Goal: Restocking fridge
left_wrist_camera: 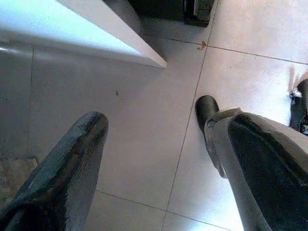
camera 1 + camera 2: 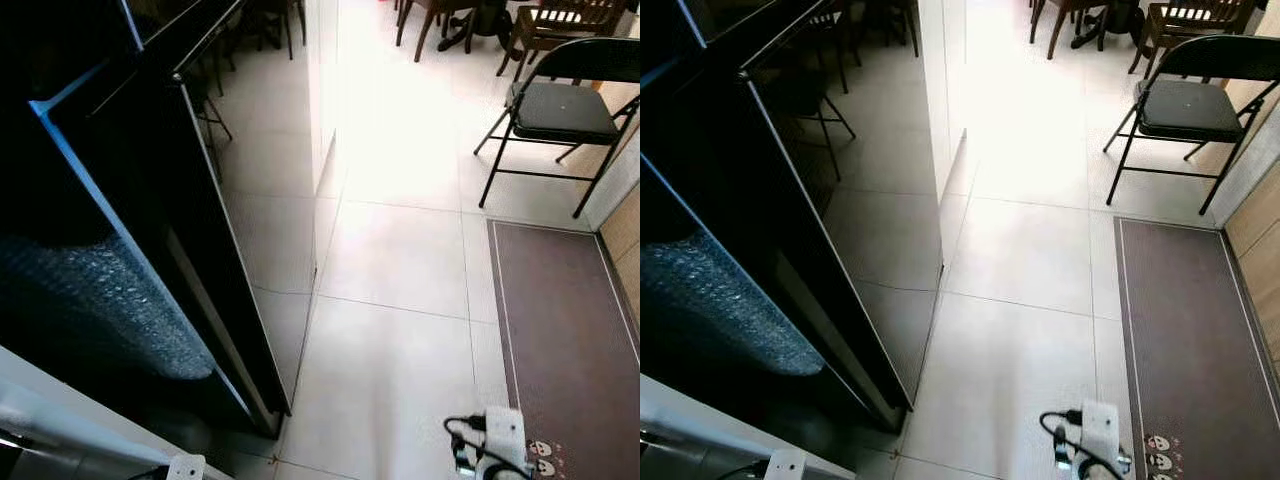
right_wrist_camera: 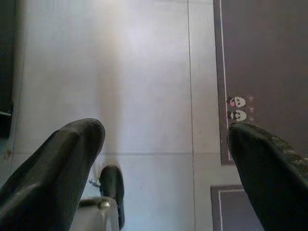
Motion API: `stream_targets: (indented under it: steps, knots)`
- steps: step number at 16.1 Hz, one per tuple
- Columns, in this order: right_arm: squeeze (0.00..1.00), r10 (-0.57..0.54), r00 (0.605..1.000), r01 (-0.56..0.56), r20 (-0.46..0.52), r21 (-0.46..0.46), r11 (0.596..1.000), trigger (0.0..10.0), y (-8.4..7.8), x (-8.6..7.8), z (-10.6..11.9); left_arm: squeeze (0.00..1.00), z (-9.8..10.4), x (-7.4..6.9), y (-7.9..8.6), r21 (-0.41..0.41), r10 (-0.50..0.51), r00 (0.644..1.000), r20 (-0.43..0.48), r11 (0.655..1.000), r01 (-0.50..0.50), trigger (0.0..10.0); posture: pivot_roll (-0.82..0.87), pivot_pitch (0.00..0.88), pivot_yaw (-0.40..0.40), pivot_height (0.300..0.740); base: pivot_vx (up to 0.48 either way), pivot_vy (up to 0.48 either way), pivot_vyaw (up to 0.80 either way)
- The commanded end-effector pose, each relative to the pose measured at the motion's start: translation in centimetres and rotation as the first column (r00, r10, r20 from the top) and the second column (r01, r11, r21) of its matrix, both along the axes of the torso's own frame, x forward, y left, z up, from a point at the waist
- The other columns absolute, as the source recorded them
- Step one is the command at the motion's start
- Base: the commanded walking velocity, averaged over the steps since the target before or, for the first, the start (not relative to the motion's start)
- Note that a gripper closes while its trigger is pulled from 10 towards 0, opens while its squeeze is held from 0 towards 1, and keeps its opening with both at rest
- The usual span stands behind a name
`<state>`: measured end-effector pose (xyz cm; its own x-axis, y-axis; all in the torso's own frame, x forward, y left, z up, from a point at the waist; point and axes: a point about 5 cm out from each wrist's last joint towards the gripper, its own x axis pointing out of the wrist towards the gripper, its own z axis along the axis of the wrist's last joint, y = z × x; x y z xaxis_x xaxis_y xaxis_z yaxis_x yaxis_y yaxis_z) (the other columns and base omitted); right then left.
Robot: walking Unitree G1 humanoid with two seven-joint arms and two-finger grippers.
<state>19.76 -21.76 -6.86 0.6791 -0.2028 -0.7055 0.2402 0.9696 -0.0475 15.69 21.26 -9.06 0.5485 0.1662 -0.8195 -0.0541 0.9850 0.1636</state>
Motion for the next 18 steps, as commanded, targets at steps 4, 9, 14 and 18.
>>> stream_targets:
  steps: [4, 9, 14, 18]
  knots:
    - [0.00, 0.013, 1.000, -0.013, -0.007, 0.016, 1.000, 10.0, 0.0, -0.1, -0.1, 0.00, -0.2, -0.4, 0.1, -0.005, -0.003, 1.000, -0.012, 1.000, 0.003, 10.0, -0.08, 0.116, 0.030, 0.740, 0.000, 0.000, 0.00]
    - [0.00, 0.025, 0.999, -0.022, -0.048, 0.051, 0.998, 10.0, 0.9, -1.3, -0.9, 0.00, -0.2, -0.4, 0.0, -0.006, -0.013, 1.000, -0.012, 1.000, 0.013, 10.0, -0.08, 0.118, 0.033, 0.740, 0.000, -0.151, 0.00]
    - [0.00, 0.037, 0.996, -0.032, -0.080, 0.063, 0.998, 10.0, 1.2, -1.9, -1.3, 0.00, -0.2, -0.5, -0.1, -0.009, -0.016, 1.000, -0.013, 1.000, 0.016, 10.0, -0.08, 0.118, 0.032, 0.740, 0.000, -0.290, 0.00]
    - [0.00, 0.040, 0.994, -0.033, -0.100, 0.067, 0.997, 10.0, 1.1, -2.3, -1.5, 0.00, -0.2, -0.4, -0.1, -0.011, -0.016, 1.000, -0.013, 1.000, 0.016, 10.0, -0.08, 0.117, 0.032, 0.740, 0.000, -0.297, 0.00]
